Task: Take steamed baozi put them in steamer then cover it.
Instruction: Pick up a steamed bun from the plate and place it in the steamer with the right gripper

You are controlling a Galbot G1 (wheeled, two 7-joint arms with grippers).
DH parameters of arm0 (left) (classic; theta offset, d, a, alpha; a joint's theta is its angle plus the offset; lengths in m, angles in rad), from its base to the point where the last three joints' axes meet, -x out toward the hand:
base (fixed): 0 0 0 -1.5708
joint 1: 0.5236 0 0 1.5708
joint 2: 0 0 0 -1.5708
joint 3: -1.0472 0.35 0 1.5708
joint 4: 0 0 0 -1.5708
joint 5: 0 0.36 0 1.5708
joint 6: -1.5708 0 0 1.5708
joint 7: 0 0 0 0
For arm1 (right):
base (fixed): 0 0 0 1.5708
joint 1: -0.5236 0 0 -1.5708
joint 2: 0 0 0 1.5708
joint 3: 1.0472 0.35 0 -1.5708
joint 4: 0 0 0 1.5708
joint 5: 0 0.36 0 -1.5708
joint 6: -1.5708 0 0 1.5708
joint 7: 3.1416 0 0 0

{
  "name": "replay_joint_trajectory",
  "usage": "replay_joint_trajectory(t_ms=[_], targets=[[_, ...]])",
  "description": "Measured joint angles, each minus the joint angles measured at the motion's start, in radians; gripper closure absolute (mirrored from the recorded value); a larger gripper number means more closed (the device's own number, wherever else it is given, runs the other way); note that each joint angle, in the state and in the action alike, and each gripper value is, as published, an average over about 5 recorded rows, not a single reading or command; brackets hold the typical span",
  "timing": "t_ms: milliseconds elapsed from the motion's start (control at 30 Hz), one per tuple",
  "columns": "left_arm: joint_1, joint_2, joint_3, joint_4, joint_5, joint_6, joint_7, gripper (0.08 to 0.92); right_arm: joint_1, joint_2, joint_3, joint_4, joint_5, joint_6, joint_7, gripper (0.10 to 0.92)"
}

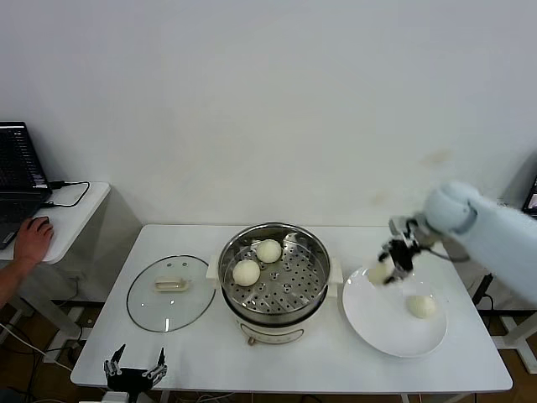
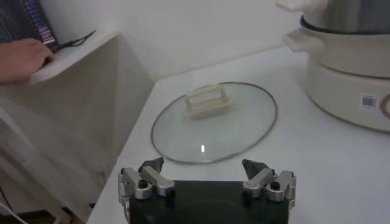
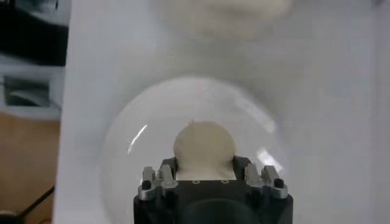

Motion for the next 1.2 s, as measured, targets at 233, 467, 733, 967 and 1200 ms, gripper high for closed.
replay_joint_trajectory(t_ms=[233, 467, 733, 967, 1200], targets=[[-0.008, -0.003, -0.004, -0.003, 0.0, -0.001, -0.002, 0.177, 0.137, 0.145, -0.042, -0.091, 0.072, 0.182, -0.048, 0.457], [-0.003, -0.013, -0.01, -0.005, 0.004, -0.003, -0.004, 0.177, 0.207, 0.28, -0.082, -0.139, 0.096, 0.386, -0.08, 0.455], [0.013, -0.018, -0.017, -0.015, 0.003, -0.008, -0.01, 0.177, 0.24, 0.355, -0.143, -0.113, 0.063, 0.561, -0.085, 0.449], [0.012, -0.025, -0.02, -0.02, 0.0, -0.01, -0.01, 0.177, 0.237, 0.385, -0.191, -0.03, -0.019, 0.654, -0.065, 0.448], [0.014, -0.031, -0.021, -0.019, -0.002, -0.011, -0.012, 0.177, 0.209, 0.413, -0.232, 0.045, -0.109, 0.698, -0.036, 0.448]])
